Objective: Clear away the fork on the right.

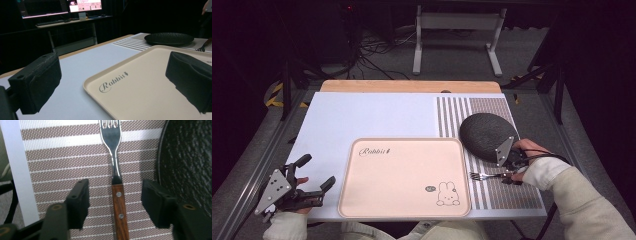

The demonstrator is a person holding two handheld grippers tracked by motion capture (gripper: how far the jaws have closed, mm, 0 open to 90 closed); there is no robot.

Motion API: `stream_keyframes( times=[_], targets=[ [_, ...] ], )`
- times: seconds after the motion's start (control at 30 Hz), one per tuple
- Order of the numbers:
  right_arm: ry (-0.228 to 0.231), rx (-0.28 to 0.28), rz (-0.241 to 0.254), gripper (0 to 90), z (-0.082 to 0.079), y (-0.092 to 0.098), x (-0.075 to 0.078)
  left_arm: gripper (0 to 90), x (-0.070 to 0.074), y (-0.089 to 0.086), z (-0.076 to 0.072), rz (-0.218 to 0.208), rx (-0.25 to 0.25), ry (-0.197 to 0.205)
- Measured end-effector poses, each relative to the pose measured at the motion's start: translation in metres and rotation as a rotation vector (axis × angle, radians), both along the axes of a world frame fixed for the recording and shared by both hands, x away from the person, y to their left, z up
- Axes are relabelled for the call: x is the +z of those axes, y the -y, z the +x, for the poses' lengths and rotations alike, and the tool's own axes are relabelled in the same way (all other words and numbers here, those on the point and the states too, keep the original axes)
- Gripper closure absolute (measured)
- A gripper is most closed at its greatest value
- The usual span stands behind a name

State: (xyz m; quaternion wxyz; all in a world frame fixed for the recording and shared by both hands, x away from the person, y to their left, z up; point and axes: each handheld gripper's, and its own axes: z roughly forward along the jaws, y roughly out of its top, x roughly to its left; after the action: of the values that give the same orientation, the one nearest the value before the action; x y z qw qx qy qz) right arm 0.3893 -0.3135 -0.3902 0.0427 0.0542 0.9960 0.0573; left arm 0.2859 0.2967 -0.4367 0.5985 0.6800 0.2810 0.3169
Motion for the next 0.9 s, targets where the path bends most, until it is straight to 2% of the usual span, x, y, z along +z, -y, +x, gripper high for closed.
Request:
stream_keyframes(
  times=[0.13, 0.23, 0.33, 0.47, 0.7, 0.77, 0.8, 0.9],
  targets=[
    [-0.016, 0.000, -0.007, 49.6, 0.002, 0.003, -0.005, 0.8, 0.000, 0.000, 0.000, 0.001, 0.000, 0.000],
    [-0.021, 0.000, 0.011, 54.2, 0.004, 0.004, -0.009, 0.9, 0.000, 0.000, 0.000, 0.002, -0.002, -0.002],
    [-0.023, -0.020, 0.008, 59.3, 0.003, 0.004, -0.011, 1.0, 0.000, 0.000, 0.000, 0.004, -0.005, -0.004],
    [-0.018, -0.006, 0.034, 64.8, 0.006, 0.005, -0.014, 1.1, 0.000, 0.000, 0.000, 0.004, -0.006, -0.004],
    [-0.038, -0.016, 0.035, 67.6, 0.009, 0.007, -0.019, 1.2, 0.000, 0.000, 0.000, 0.005, -0.007, -0.005],
    [-0.037, 0.008, 0.048, 68.3, 0.011, 0.007, -0.021, 1.2, 0.000, 0.000, 0.001, 0.005, -0.007, -0.006],
    [-0.043, -0.011, 0.035, 69.1, 0.011, 0.007, -0.021, 1.2, 0.000, 0.000, 0.001, 0.004, -0.007, -0.005],
    [-0.051, -0.019, 0.025, 71.7, 0.011, 0.008, -0.023, 1.2, 0.000, 0.000, 0.000, 0.006, -0.007, -0.006]
  ],
)
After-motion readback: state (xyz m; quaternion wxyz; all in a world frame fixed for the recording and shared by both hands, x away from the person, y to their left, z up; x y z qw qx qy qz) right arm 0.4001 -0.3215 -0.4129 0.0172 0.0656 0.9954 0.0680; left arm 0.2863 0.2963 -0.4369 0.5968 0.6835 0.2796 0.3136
